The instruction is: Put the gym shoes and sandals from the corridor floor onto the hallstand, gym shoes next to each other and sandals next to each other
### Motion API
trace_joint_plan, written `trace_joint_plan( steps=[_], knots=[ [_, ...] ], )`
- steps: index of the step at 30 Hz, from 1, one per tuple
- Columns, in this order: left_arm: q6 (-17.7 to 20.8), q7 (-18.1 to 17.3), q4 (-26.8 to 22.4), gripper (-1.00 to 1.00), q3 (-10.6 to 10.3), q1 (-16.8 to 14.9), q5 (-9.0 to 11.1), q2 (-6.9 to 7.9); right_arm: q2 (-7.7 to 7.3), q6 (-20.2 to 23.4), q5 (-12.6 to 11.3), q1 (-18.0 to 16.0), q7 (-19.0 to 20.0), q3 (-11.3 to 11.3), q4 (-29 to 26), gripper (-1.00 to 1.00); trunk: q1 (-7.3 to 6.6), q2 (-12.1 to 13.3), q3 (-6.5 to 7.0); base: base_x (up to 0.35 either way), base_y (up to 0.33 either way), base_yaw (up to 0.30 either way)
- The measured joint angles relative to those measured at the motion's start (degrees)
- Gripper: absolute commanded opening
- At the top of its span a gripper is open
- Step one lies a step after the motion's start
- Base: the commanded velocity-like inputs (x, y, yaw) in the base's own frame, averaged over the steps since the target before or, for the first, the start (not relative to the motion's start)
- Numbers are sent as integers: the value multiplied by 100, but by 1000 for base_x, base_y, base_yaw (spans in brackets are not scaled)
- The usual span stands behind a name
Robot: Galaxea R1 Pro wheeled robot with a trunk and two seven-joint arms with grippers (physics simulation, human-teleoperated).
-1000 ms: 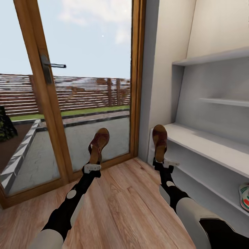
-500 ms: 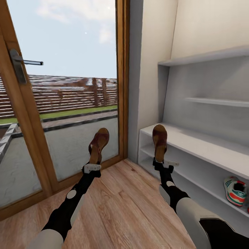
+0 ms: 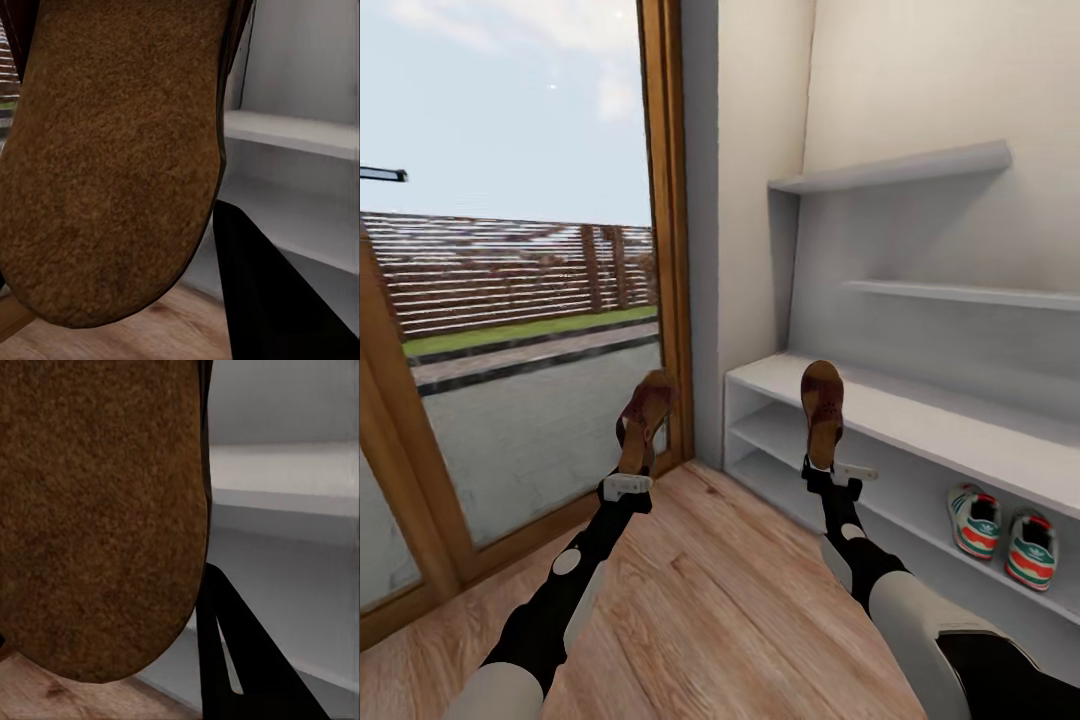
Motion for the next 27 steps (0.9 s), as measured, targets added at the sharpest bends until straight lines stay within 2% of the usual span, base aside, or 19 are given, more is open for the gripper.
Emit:
trace_joint_plan(
  steps=[5, 15, 27],
  knots=[
    [1, -1, -1, -100, 0, 0, 1, -1, 0, 1, 5, 0, 4, 3, -1, -100, -1, 0, 0, 46, 173, -272],
    [0, 0, 0, -100, 0, 0, 1, 1, 0, 0, 9, 0, 1, 2, 1, -100, -1, 0, 0, 19, 22, -272],
    [1, -1, 0, -100, 0, -1, 0, -2, 0, 1, 9, 1, 2, 2, -1, -100, -3, 0, 0, 220, 215, -272]
  ],
)
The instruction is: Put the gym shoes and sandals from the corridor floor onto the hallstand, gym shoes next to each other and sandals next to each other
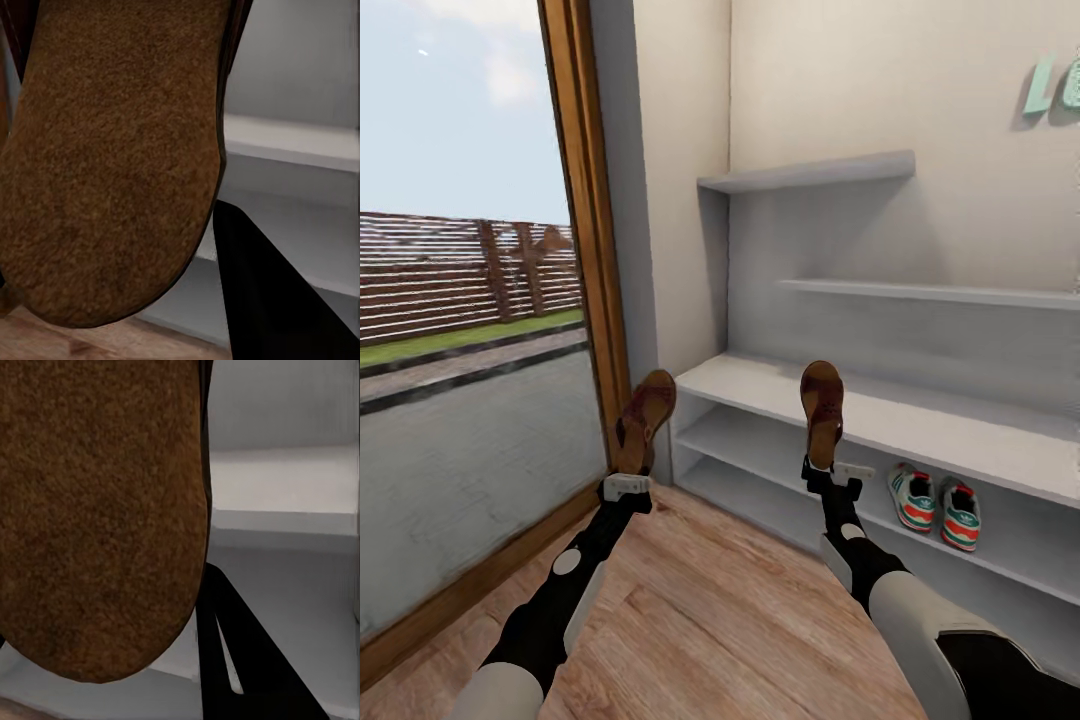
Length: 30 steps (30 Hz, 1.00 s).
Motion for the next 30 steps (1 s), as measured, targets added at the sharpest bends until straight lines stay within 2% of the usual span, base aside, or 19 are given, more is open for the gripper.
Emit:
trace_joint_plan(
  steps=[8, 22, 30],
  knots=[
    [0, 0, 0, -100, 0, 0, 0, 0, 0, 0, 0, 0, 0, 0, 0, -100, 0, 0, 0, 214, 240, -272],
    [0, 0, -1, -100, 0, 0, 2, 1, 0, 0, 2, 0, 0, 2, 0, -100, 2, 0, 0, 15, 237, -272],
    [-2, 2, 0, -100, 0, 0, 2, 2, 1, -1, -1, -2, 1, 1, 1, -100, 2, 0, 0, 0, 41, -272]
  ],
)
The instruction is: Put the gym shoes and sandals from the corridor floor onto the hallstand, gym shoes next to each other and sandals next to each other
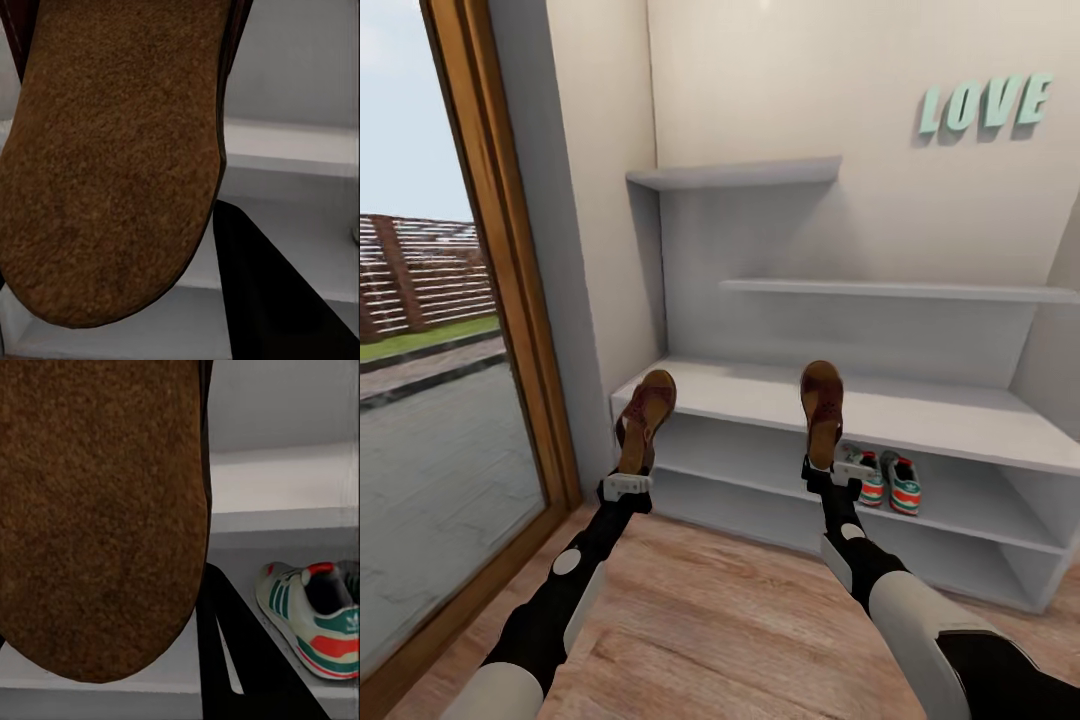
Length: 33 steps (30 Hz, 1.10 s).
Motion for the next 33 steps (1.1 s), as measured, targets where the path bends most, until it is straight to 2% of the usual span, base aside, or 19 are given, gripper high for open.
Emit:
trace_joint_plan(
  steps=[8, 20, 25, 33],
  knots=[
    [0, 0, 5, -100, 0, 0, -1, 0, 0, 0, 0, 0, 0, 0, 0, -100, 0, 0, 0, -12, 10, -265],
    [0, 0, 9, -100, 0, 0, 1, -1, 0, 0, -5, 0, -2, -2, 1, -100, 1, 0, 0, -143, 126, -239],
    [1, 0, 7, -100, 0, 1, 0, 1, 1, 0, -17, -1, -3, -1, 7, -100, 0, 0, 0, -12, 10, -60],
    [2, -1, 6, -100, 1, 1, 1, 3, 1, 1, -20, 0, -3, 2, 10, -100, 1, 0, 0, -161, 140, -3]
  ],
)
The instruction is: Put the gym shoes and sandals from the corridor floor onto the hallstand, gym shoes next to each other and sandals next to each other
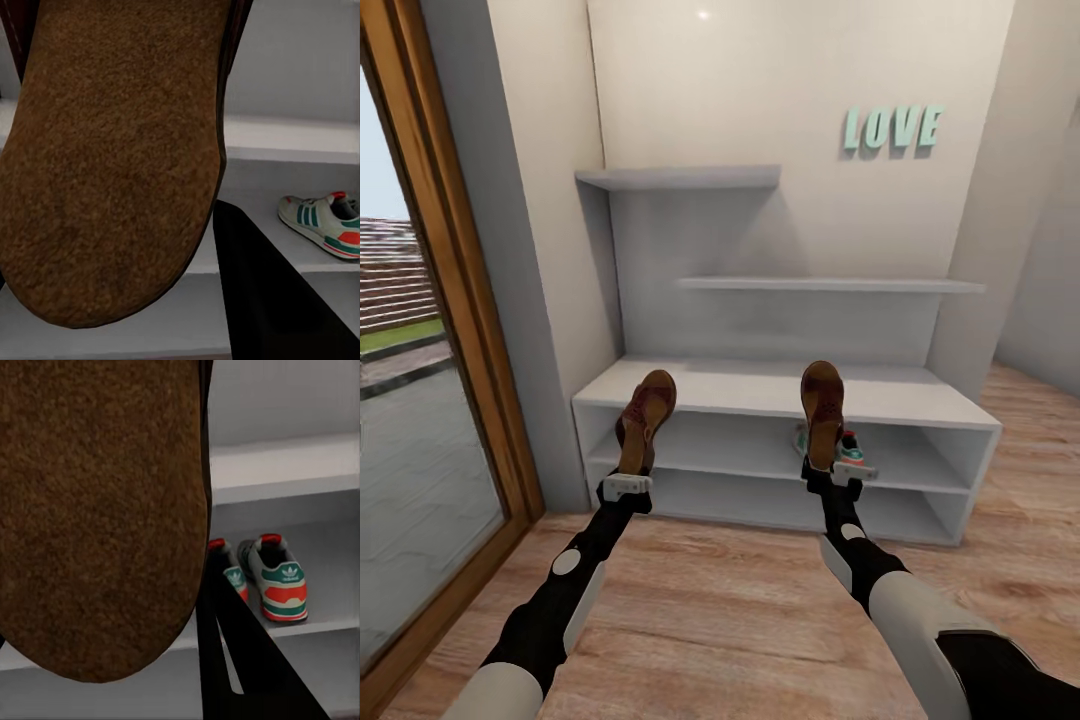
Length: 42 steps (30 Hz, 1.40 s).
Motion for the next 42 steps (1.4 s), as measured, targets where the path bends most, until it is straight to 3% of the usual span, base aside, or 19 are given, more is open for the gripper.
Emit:
trace_joint_plan(
  steps=[30, 34, 38, 39, 40, 41, 42],
  knots=[
    [-1, 1, 0, -100, -1, 0, -1, -4, 8, -9, 8, 0, -9, -3, 8, -100, -1, 0, 0, 14, 44, 0],
    [8, 7, 1, -100, 0, 0, 0, -2, -43, -8, -88, -1, -16, -90, -4, -100, -1, 0, 0, 0, 0, 0],
    [13, 9, 3, -100, 0, 1, -1, -2, -478, -2, -466, -1, -4, -408, -12, -100, -1, 0, 0, 0, 0, 0],
    [14, 9, 8, -100, 0, 1, 2, -2, -726, 6, -655, -1, 8, -463, 3, -100, -1, 0, 0, 0, 0, 0],
    [16, 9, 17, -100, 0, 1, 3, -2, -1098, -5, -905, -1, 18, -629, 46, -100, -1, 0, 0, 0, 0, 0],
    [16, 9, 27, -100, 0, 2, 4, -2, -1325, -12, -1037, -1, 25, -700, 88, -100, -1, 0, 0, 0, 0, 0],
    [16, 10, 65, -100, 0, 1, 3, -3, -1637, 7, -1186, 0, 29, -602, 223, -100, -1, 0, 0, 0, 0, 0]
  ],
)
